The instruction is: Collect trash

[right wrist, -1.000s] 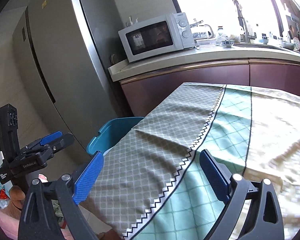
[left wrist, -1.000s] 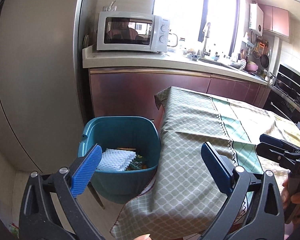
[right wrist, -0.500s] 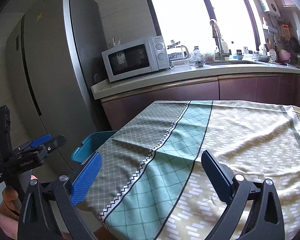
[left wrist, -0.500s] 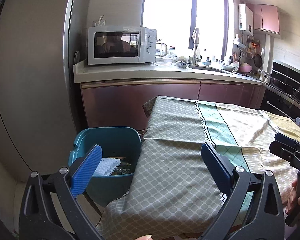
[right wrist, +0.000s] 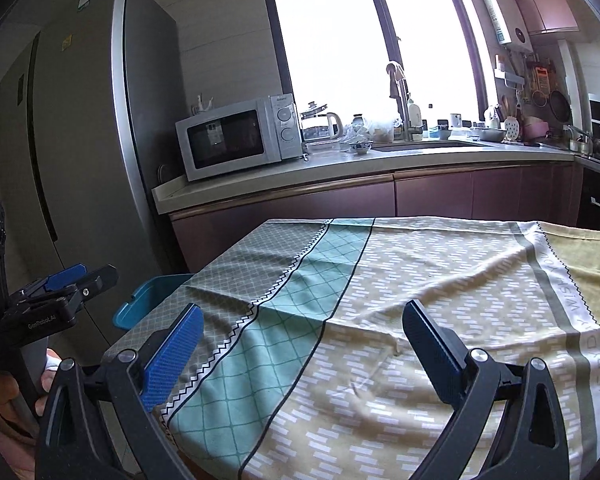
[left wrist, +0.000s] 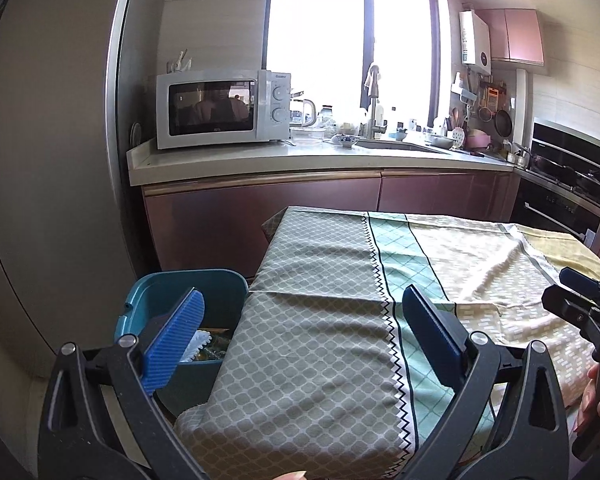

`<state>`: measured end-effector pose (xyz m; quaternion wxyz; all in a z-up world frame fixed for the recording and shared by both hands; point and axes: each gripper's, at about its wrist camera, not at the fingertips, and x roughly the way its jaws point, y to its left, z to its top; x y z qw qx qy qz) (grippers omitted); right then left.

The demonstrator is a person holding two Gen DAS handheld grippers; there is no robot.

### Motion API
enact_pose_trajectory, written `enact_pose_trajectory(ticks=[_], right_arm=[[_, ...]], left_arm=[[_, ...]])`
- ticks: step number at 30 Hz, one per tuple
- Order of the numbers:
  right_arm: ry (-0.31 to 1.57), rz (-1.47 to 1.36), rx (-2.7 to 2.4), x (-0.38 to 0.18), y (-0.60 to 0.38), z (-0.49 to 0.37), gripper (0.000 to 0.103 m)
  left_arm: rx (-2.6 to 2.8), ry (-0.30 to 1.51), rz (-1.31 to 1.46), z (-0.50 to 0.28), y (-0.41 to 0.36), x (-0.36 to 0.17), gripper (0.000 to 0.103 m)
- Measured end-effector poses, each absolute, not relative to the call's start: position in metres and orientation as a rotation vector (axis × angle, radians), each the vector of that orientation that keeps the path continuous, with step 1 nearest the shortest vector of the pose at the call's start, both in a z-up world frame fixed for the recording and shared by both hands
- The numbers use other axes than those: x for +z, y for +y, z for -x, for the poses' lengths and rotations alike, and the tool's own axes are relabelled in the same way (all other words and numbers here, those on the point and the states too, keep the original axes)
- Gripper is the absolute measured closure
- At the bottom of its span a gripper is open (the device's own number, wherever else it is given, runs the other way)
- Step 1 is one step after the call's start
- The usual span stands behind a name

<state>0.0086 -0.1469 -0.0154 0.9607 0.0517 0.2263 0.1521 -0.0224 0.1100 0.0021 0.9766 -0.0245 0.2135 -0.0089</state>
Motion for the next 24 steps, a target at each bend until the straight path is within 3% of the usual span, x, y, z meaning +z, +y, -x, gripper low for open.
enact_pose_trajectory(ticks=[24], right_arm=[[0.423, -0.09, 0.184, -0.013, -0.187, 0.003, 0.007]], left_arm=[[-0.063, 0.398, 0.044, 0.01, 0.073, 0.004, 0.006]])
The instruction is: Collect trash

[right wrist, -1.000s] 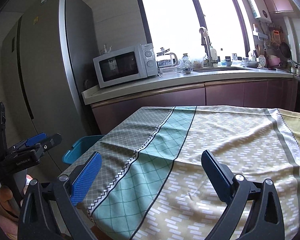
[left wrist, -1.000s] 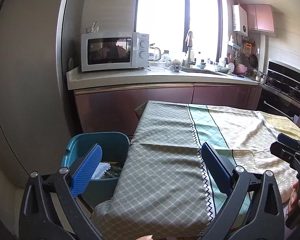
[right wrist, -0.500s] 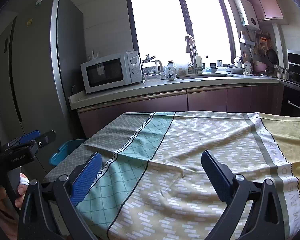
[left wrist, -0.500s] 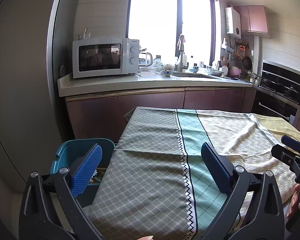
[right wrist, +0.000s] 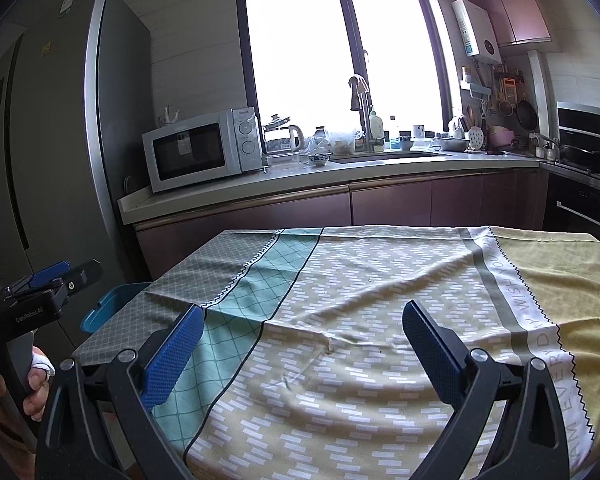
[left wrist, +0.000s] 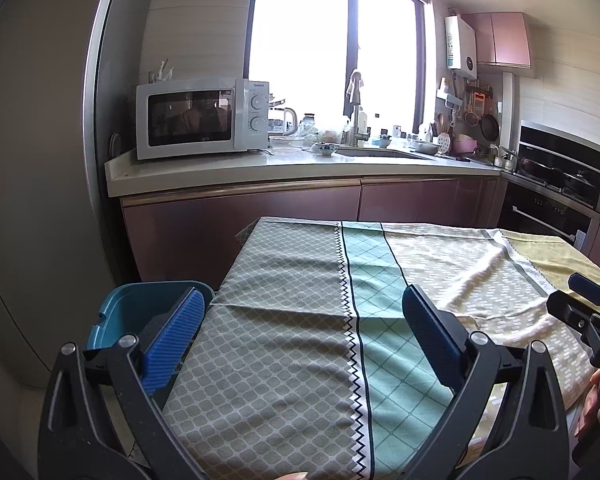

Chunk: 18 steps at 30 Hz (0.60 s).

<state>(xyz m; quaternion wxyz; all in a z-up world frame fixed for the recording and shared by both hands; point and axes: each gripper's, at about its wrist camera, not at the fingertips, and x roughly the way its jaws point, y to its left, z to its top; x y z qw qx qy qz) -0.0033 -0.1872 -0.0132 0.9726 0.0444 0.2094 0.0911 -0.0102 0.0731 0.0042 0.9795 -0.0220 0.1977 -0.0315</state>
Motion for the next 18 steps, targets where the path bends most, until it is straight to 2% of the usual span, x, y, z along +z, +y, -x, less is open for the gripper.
enact_pose_trajectory(ticks=[18], right_arm=[[0.426, -0.087, 0.135, -0.014, -0.201, -0.001, 0.007]], left_arm=[[-0.092, 0.402, 0.039, -0.006, 0.053, 0.002, 0.006]])
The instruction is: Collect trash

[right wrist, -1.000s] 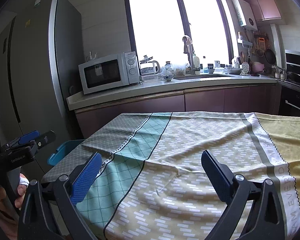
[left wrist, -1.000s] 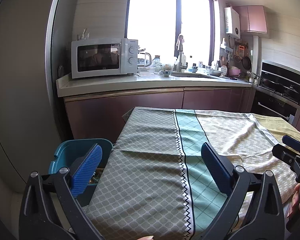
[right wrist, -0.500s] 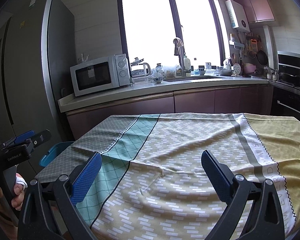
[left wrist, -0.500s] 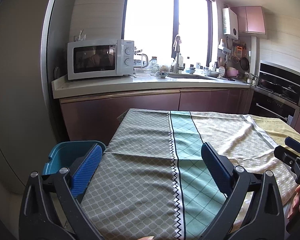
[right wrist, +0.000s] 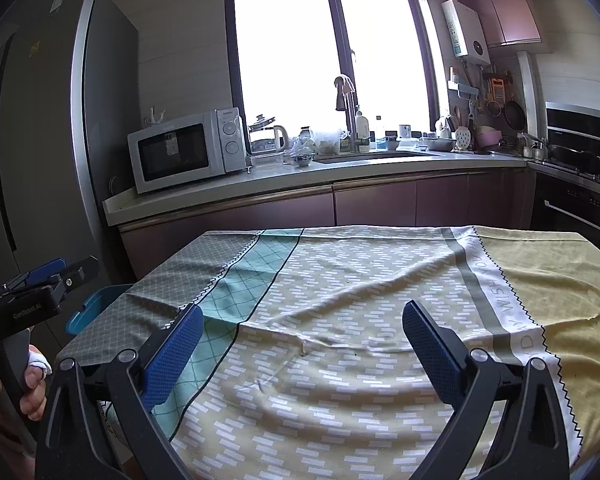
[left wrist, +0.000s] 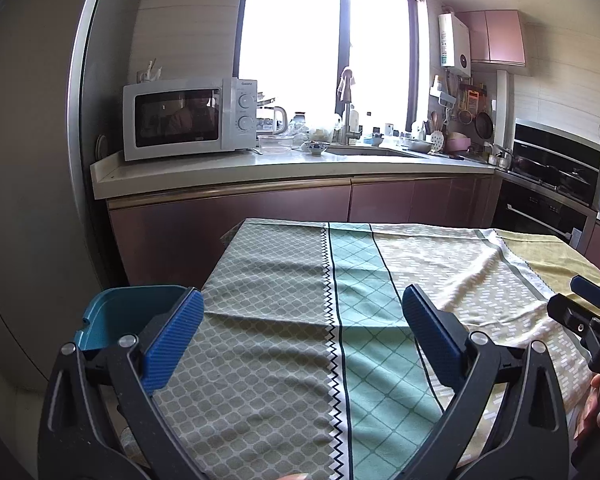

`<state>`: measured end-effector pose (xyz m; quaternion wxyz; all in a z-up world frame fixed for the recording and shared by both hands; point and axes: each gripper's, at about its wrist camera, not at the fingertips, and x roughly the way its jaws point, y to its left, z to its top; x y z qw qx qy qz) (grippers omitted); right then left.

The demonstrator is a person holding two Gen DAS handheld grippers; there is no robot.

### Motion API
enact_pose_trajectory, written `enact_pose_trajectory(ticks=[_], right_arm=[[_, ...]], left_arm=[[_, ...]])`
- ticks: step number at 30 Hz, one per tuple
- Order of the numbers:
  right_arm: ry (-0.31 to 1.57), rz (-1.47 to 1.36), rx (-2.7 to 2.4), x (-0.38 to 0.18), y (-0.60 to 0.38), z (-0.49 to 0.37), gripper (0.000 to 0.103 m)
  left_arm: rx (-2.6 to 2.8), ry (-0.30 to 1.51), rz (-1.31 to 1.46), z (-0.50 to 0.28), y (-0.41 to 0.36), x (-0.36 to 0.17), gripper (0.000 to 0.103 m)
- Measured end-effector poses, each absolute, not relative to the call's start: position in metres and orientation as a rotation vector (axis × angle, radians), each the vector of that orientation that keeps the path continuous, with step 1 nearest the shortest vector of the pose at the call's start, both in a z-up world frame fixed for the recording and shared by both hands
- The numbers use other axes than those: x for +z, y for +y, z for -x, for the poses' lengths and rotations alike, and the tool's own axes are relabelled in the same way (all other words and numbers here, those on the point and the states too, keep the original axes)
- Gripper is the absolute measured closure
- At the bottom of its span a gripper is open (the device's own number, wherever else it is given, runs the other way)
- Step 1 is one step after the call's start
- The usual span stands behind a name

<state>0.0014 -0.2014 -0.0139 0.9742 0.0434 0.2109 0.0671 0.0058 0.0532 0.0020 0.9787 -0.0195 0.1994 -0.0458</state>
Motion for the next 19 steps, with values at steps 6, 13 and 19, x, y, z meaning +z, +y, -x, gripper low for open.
enact_pose_trajectory(ticks=[6, 13, 19], right_arm=[[0.44, -0.096, 0.114, -0.017, -0.209, -0.008, 0.007], [0.479, -0.078, 0.064, -0.022, -0.223, -0.028, 0.007], [0.599, -0.082, -0.063, -0.041, -0.262, -0.067, 0.007]], left_arm=[[-0.101, 0.402, 0.025, -0.017, 0.04, -0.001, 0.006], [-0.123, 0.478, 0.035, -0.052, 0.023, -0.009, 0.006], [-0.1, 0.673, 0.113, -0.125, 0.02, -0.03, 0.006]])
